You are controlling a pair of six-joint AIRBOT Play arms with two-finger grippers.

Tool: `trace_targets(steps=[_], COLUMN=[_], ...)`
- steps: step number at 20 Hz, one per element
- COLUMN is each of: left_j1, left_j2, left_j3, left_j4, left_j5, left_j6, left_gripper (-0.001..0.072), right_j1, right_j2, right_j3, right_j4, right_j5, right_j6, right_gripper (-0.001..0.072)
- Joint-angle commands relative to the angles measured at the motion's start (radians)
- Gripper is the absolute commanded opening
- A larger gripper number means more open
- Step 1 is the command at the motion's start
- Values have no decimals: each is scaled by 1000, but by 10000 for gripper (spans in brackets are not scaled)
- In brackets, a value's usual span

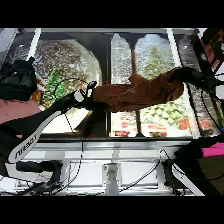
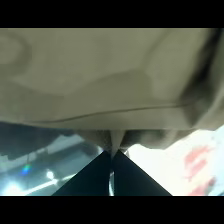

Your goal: Fold the clothes and pants, and hang the long-sleeved shirts on hangers.

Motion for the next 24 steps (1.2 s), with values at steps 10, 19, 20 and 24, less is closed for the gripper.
trace_targets(steps=[10,19,20,24], left_j1=[486,760,766,772], left_j2=[425,520,520,520], left_j3=[165,165,165,165], left_j4=[-3,-3,0,8], left_j5=[-92,-110,-110,-109], left_j6=[83,83,83,83], left_gripper=[15,16,15,16], right_j1=[-1,-1,-1,-1], right_j2=[3,3,3,3], right_j3=[3,3,3,3], right_j4=[-84,-237,-271,-398], right_j5=[6,129,150,237], right_j6=[4,143,158,244], right_gripper=[16,16,16,15])
